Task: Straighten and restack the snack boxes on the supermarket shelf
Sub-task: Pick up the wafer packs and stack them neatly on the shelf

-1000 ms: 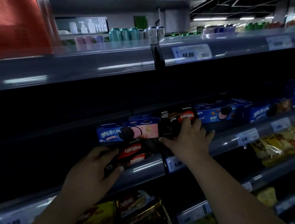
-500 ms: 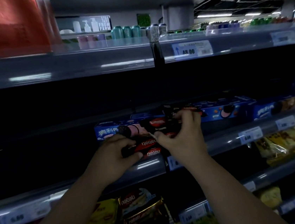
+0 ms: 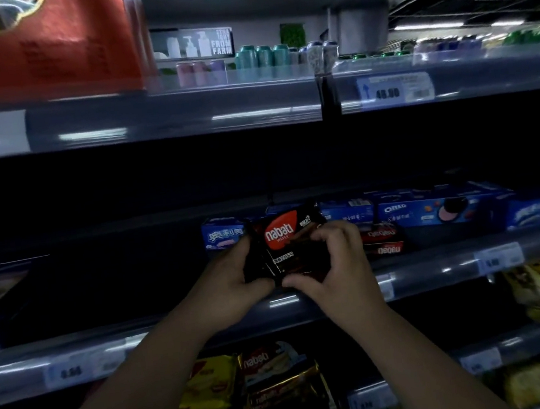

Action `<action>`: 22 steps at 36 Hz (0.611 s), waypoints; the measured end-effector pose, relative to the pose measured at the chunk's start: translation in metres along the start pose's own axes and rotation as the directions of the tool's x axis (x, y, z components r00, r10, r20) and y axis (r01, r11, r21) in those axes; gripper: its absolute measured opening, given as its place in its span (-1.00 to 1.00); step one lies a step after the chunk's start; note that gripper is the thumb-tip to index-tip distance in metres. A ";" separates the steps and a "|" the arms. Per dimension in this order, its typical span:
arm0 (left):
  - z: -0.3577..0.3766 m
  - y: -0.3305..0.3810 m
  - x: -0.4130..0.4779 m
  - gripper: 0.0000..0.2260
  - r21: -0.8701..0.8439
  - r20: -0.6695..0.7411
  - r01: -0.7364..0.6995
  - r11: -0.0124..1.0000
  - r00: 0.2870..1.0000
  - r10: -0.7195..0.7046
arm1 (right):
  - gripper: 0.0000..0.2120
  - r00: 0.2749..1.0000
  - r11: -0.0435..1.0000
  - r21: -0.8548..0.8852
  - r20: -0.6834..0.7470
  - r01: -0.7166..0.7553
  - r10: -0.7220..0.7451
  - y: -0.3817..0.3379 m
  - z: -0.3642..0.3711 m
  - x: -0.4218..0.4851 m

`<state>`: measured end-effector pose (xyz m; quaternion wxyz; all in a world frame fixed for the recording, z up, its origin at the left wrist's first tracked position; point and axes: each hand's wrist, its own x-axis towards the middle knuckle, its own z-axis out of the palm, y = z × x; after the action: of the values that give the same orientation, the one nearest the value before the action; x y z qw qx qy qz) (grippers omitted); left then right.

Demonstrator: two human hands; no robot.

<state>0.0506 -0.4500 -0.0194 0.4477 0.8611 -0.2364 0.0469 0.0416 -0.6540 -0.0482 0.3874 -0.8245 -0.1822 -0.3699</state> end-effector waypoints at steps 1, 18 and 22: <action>-0.001 0.001 -0.002 -0.51 -0.043 -0.009 0.004 0.999 1.000 -0.004 | -0.39 1.000 1.000 -0.016 -0.011 0.020 -0.020 0.001 0.001 -0.001; -0.029 0.001 -0.036 -0.73 -0.372 -0.314 -0.104 0.922 0.949 -0.020 | -0.23 0.986 0.983 -0.086 0.045 0.164 -0.161 -0.044 0.015 0.010; -0.055 -0.012 -0.068 -0.71 -0.306 -0.402 -0.090 0.948 0.915 -0.043 | -0.12 0.972 0.974 -0.149 0.187 0.169 -0.140 -0.070 0.036 0.019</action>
<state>0.0030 -0.3758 -0.0157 0.6191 0.7462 -0.1539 0.1904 0.0304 -0.5816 -0.0139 0.2706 -0.8663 -0.2482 -0.3386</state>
